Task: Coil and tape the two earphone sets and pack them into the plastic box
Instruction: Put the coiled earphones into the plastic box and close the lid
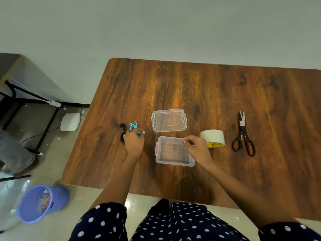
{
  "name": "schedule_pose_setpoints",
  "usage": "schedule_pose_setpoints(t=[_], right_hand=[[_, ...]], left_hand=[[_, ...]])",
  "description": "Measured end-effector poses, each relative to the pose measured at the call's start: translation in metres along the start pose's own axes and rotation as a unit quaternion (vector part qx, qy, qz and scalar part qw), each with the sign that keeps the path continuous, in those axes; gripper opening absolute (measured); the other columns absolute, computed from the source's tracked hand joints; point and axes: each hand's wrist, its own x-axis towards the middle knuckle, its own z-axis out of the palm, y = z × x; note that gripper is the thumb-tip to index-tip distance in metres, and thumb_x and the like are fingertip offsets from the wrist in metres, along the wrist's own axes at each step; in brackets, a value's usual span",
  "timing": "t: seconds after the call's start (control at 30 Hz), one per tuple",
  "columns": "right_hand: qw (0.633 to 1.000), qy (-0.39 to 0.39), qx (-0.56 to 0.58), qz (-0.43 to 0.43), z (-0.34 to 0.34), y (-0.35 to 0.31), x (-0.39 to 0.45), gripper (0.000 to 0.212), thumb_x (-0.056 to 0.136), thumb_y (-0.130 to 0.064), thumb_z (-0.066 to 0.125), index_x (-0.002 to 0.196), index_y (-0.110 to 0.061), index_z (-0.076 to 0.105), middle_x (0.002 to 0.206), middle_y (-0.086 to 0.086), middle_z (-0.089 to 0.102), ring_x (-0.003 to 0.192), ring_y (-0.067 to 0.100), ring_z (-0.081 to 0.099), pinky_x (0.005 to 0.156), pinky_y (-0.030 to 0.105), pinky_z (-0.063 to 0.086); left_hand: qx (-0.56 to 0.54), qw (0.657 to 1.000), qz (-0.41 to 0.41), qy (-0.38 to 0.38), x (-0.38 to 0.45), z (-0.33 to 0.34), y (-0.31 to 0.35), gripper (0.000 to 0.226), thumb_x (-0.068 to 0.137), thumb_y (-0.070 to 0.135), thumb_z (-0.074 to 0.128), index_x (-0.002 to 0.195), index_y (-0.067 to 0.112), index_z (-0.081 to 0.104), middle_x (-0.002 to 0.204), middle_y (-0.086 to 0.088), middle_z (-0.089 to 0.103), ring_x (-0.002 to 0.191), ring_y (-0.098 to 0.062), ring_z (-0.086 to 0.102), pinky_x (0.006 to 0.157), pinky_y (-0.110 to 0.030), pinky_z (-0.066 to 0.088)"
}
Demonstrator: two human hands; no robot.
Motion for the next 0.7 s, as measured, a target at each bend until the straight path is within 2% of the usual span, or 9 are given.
schedule_pose_setpoints(t=[0.1, 0.2, 0.27, 0.4, 0.47, 0.57, 0.63, 0.7], right_hand=[[1.000, -0.025, -0.018, 0.001, 0.004, 0.004, -0.011, 0.017, 0.092, -0.011, 0.058, 0.101, -0.004, 0.070, 0.101, 0.008, 0.070, 0.093, 0.016, 0.062, 0.077, 0.018, 0.048], [0.999, -0.032, -0.023, -0.013, 0.005, 0.006, -0.018, 0.016, 0.092, -0.011, 0.058, 0.102, -0.005, 0.069, 0.102, 0.007, 0.070, 0.094, 0.013, 0.062, 0.071, 0.005, 0.044], [0.999, -0.036, -0.021, -0.014, 0.004, 0.007, -0.020, 0.016, 0.092, -0.010, 0.058, 0.103, -0.006, 0.069, 0.104, 0.006, 0.070, 0.096, 0.013, 0.062, 0.070, 0.004, 0.044], [0.999, -0.028, -0.001, -0.020, 0.002, 0.007, -0.022, 0.017, 0.092, -0.010, 0.057, 0.103, -0.006, 0.069, 0.104, 0.005, 0.069, 0.095, 0.010, 0.061, 0.072, 0.004, 0.045], [0.999, -0.019, 0.023, -0.023, 0.001, 0.003, -0.022, 0.015, 0.092, -0.013, 0.058, 0.102, -0.008, 0.069, 0.100, 0.002, 0.069, 0.090, 0.005, 0.059, 0.070, 0.003, 0.044], [0.996, -0.005, 0.084, -0.018, 0.001, -0.010, -0.022, 0.014, 0.092, -0.022, 0.060, 0.099, -0.015, 0.069, 0.095, -0.005, 0.068, 0.088, 0.004, 0.060, 0.071, 0.007, 0.045], [0.992, 0.006, 0.124, -0.006, 0.001, -0.020, -0.020, 0.018, 0.092, -0.027, 0.059, 0.100, -0.015, 0.069, 0.093, -0.005, 0.069, 0.089, 0.005, 0.062, 0.072, 0.012, 0.047], [0.985, 0.013, 0.172, 0.032, 0.001, -0.027, -0.016, 0.022, 0.092, -0.030, 0.058, 0.099, -0.013, 0.070, 0.095, 0.000, 0.071, 0.090, 0.010, 0.064, 0.077, 0.023, 0.051]], left_hand=[[0.054, 0.997, 0.026, -0.039, 0.005, 0.006, -0.001, 0.032, 0.096, 0.033, 0.053, 0.122, 0.019, 0.064, 0.129, -0.016, 0.056, 0.119, -0.033, 0.045, 0.097, -0.045, 0.045], [0.067, 0.998, -0.011, -0.013, 0.008, 0.009, 0.004, 0.037, 0.099, 0.030, 0.047, 0.126, 0.010, 0.061, 0.124, -0.020, 0.060, 0.116, -0.034, 0.047, 0.095, -0.045, 0.043], [0.062, 0.998, -0.013, 0.007, 0.008, 0.007, 0.008, 0.034, 0.098, 0.026, 0.048, 0.123, 0.008, 0.063, 0.120, -0.019, 0.063, 0.113, -0.033, 0.049, 0.093, -0.044, 0.043], [-0.002, 0.996, 0.089, 0.017, -0.003, -0.005, 0.020, 0.030, 0.096, 0.028, 0.053, 0.114, 0.009, 0.068, 0.112, -0.012, 0.069, 0.104, -0.029, 0.057, 0.088, -0.043, 0.049], [-0.099, 0.987, 0.126, -0.025, -0.016, -0.013, 0.030, 0.029, 0.095, 0.028, 0.056, 0.113, 0.009, 0.069, 0.108, -0.006, 0.071, 0.096, -0.020, 0.063, 0.081, -0.035, 0.053], [-0.262, 0.950, 0.092, -0.142, -0.043, -0.023, 0.050, 0.024, 0.094, 0.029, 0.058, 0.110, 0.015, 0.070, 0.102, 0.005, 0.072, 0.090, -0.003, 0.066, 0.079, -0.021, 0.053], [-0.312, 0.926, 0.075, -0.198, -0.059, -0.026, 0.059, 0.023, 0.094, 0.031, 0.058, 0.103, 0.016, 0.073, 0.096, 0.008, 0.072, 0.087, 0.004, 0.066, 0.074, -0.012, 0.050], [-0.337, 0.909, 0.056, -0.238, -0.074, -0.026, 0.066, 0.028, 0.095, 0.034, 0.053, 0.102, 0.017, 0.074, 0.097, 0.010, 0.072, 0.088, 0.008, 0.064, 0.068, -0.006, 0.047]])
